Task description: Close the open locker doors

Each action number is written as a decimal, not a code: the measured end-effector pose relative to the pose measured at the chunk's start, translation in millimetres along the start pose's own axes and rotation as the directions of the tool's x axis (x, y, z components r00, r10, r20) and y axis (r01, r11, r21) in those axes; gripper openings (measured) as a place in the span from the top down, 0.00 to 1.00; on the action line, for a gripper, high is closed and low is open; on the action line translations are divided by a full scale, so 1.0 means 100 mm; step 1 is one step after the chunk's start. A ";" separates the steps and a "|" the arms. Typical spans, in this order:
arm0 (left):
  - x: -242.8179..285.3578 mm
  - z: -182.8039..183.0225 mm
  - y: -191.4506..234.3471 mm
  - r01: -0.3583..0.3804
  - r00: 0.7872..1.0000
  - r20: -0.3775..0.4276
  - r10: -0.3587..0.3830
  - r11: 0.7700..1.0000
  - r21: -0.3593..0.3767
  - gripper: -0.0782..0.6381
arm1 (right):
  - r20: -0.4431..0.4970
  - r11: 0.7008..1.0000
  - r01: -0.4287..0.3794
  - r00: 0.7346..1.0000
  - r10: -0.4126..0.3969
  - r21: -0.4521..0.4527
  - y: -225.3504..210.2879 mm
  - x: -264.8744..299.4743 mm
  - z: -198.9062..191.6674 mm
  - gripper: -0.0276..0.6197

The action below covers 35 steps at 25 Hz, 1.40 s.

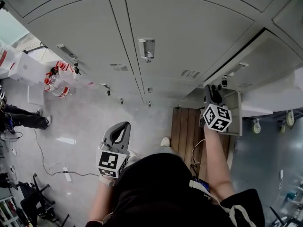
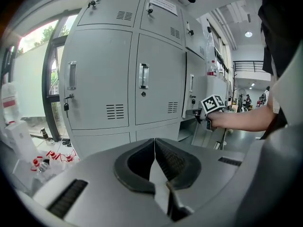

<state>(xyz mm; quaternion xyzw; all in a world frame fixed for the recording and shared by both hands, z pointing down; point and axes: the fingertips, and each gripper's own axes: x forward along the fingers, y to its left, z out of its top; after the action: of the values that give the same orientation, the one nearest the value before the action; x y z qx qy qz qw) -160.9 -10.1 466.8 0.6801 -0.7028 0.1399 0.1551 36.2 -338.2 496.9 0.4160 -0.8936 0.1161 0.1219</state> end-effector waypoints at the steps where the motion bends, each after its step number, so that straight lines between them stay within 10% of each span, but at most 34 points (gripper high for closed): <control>1: 0.00 0.00 0.00 -0.007 1.000 -0.002 0.007 1.000 -0.001 0.86 | 0.000 1.000 -0.004 1.000 0.004 -0.001 -0.01 0.03 0.01 0.74; 18: 0.08 0.02 -0.17 0.010 1.000 -0.004 -0.010 1.000 -0.003 0.86 | 0.006 1.000 -0.010 1.000 0.010 0.022 -0.15 -0.06 0.03 0.74; 35: 0.58 0.19 -1.09 0.340 0.940 -0.043 -0.337 0.932 0.123 0.86 | -0.023 0.926 0.358 0.934 -0.358 0.121 -1.50 -1.71 -0.53 0.74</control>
<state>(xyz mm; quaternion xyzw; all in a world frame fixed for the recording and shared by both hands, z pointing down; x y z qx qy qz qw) -54.1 -74.9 472.2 0.7980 -0.5630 0.1633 0.1403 265.0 -292.9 509.3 0.5786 -0.7940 0.1469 0.1152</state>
